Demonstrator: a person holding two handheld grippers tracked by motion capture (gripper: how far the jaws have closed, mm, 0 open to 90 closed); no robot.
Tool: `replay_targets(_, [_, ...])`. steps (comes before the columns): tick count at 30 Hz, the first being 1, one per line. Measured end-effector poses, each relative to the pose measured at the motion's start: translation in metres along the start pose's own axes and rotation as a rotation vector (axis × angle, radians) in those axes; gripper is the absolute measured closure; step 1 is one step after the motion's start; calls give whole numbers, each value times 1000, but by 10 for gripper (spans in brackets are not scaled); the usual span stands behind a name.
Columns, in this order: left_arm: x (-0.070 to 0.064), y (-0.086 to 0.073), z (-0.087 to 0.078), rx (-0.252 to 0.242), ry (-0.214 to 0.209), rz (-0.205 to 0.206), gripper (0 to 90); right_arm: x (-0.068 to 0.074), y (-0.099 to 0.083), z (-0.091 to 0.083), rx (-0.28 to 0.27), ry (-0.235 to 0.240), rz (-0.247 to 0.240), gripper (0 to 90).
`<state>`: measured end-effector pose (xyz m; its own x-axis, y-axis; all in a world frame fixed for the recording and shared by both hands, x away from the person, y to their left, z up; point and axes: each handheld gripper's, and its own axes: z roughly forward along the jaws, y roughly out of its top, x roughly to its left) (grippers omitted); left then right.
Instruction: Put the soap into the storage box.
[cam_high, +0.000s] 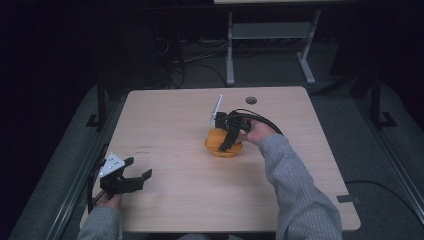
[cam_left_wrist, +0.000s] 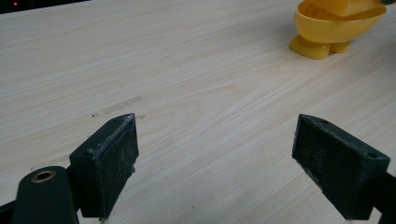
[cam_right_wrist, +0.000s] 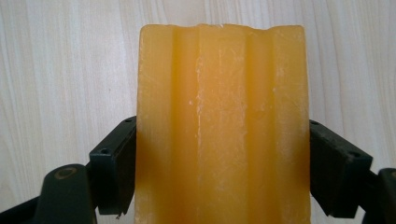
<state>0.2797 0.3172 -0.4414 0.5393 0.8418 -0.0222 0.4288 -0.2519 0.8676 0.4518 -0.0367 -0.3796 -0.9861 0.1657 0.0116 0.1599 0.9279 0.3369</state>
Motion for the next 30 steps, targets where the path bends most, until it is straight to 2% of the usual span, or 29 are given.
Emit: replay_targets(30, [0,0,0,0,0,-1,136,-3,-2,5,21,-1,-2,210])
